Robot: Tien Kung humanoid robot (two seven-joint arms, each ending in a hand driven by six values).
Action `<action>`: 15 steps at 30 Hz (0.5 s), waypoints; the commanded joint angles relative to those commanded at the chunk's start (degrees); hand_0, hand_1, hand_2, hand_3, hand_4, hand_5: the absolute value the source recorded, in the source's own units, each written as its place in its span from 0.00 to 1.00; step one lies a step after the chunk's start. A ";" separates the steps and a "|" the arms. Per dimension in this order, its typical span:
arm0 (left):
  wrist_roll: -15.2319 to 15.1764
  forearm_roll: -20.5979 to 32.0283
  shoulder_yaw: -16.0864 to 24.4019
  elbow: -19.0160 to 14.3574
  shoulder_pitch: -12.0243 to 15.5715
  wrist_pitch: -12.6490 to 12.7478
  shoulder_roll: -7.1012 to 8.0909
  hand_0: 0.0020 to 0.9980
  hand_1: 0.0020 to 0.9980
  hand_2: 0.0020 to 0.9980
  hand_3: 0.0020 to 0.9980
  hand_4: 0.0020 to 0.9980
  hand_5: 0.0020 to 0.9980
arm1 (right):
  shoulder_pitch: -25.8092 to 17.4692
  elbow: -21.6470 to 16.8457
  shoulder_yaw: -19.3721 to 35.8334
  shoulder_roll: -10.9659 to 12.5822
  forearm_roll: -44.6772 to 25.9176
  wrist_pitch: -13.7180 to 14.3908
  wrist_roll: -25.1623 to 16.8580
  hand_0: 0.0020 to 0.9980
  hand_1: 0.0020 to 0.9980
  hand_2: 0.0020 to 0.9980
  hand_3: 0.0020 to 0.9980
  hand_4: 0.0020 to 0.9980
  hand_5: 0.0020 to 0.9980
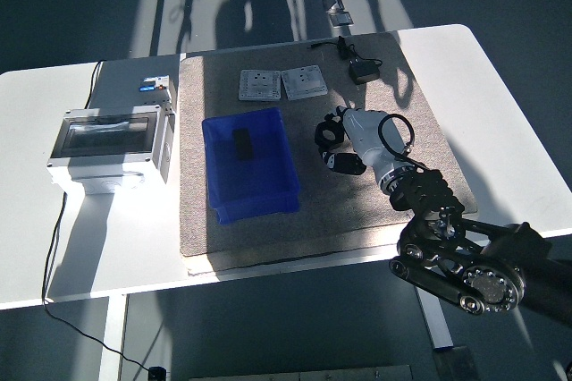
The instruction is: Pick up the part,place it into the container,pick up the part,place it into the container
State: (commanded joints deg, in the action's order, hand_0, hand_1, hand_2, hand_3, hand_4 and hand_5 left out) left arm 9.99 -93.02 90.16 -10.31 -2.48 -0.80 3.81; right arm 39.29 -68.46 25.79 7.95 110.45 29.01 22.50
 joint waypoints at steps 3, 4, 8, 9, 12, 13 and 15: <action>0.07 -0.49 0.28 0.00 -0.05 -0.05 0.06 0.69 0.71 0.72 0.64 0.92 1.00 | 2.37 -0.57 -2.89 -1.42 -3.96 3.56 -4.57 0.62 0.29 0.49 0.65 0.22 0.02; 0.09 -0.61 0.34 0.00 -0.10 -0.07 0.07 0.69 0.71 0.72 0.64 0.92 1.00 | 3.07 -0.35 -4.07 -1.90 -5.25 3.53 -6.02 0.62 0.29 0.49 0.65 0.22 0.02; 0.00 -0.33 0.22 0.00 -0.34 0.04 0.11 0.69 0.71 0.72 0.64 0.92 1.00 | 4.82 1.26 -8.64 -3.05 -9.73 -2.06 -9.34 0.66 0.39 0.53 0.66 0.23 0.04; -0.06 -0.13 0.12 0.00 -0.35 0.10 0.13 0.69 0.71 0.72 0.64 0.92 1.00 | 4.95 1.36 -9.29 -3.06 -10.37 -3.41 -9.22 0.66 0.39 0.53 0.66 0.23 0.04; -0.23 0.23 0.04 0.00 -0.30 0.33 0.16 0.69 0.71 0.71 0.64 0.92 1.00 | 5.18 1.29 -9.89 -2.99 -10.39 -6.87 -8.58 0.85 0.81 0.81 0.85 0.57 0.29; -0.27 0.25 0.03 0.00 -0.30 0.38 0.16 0.69 0.71 0.71 0.64 0.92 1.00 | 5.21 1.23 -9.90 -2.97 -10.17 -7.84 -8.39 0.85 0.81 0.81 0.85 0.57 0.29; -0.35 0.01 0.19 0.00 -0.36 0.44 0.18 0.69 0.71 0.71 0.64 0.92 1.00 | 5.21 1.17 -9.81 -2.92 -9.58 -9.33 -7.90 0.85 0.81 0.81 0.85 0.57 0.29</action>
State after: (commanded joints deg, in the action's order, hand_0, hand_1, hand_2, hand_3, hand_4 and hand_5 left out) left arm 9.64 -93.01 90.35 -10.31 -2.84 -0.36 3.98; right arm 44.50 -67.28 15.97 5.03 100.87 19.67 14.60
